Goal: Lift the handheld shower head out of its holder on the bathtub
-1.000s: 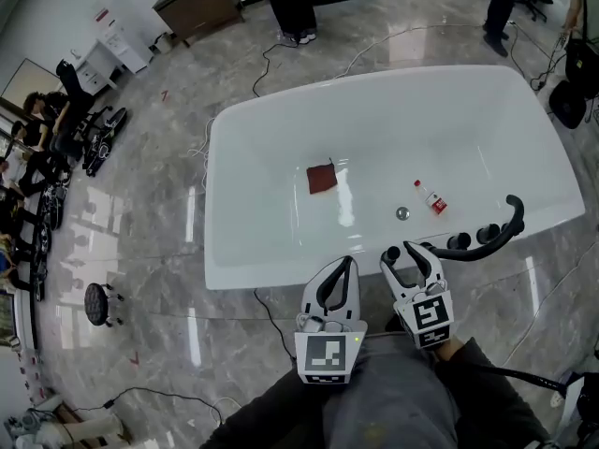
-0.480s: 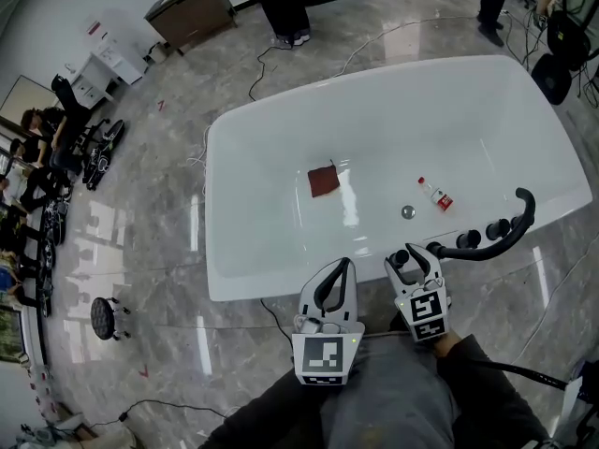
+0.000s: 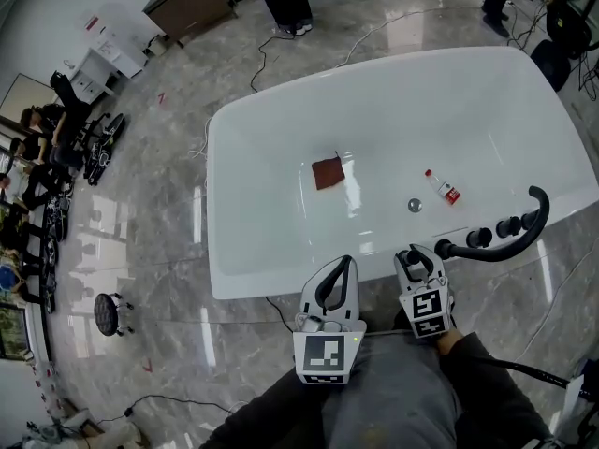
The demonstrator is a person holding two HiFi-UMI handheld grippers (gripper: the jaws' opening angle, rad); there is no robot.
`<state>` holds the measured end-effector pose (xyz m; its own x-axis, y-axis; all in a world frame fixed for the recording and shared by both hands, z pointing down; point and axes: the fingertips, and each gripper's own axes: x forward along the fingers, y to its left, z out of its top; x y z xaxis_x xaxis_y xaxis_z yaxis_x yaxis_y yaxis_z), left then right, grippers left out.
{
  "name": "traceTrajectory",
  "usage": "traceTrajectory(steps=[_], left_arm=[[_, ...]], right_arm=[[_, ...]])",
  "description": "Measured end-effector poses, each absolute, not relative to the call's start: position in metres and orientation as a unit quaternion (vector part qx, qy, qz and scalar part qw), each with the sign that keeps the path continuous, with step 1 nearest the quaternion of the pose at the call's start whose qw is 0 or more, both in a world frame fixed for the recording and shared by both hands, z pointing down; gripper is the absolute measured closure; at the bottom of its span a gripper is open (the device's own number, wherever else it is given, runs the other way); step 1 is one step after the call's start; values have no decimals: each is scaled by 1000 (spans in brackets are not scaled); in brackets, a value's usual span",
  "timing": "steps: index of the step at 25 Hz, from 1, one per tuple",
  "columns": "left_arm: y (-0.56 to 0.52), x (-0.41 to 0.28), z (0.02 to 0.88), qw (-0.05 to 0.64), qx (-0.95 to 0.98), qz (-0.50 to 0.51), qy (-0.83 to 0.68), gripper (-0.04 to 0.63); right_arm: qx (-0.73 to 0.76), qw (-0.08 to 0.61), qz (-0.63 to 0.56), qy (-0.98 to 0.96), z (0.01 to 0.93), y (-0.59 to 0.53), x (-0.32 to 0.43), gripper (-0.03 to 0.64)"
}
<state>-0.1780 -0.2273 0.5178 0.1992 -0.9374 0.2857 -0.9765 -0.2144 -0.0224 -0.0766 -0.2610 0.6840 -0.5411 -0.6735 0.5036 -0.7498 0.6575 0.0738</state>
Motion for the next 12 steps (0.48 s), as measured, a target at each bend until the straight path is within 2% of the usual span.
traceTrajectory(steps=[1,6,12], left_arm=[[-228,-179,521,83,769,120,-622,592],[-226,-183,522,93,761,120,-630,592],[-224,-196,457,110,748,111,-645,592]], right_arm=[[407,252,68,-875,685,-262,-78,472],[403,235,73,-882,670,-265,-77,477],[401,172,51,-899,533,-270,-83,477]])
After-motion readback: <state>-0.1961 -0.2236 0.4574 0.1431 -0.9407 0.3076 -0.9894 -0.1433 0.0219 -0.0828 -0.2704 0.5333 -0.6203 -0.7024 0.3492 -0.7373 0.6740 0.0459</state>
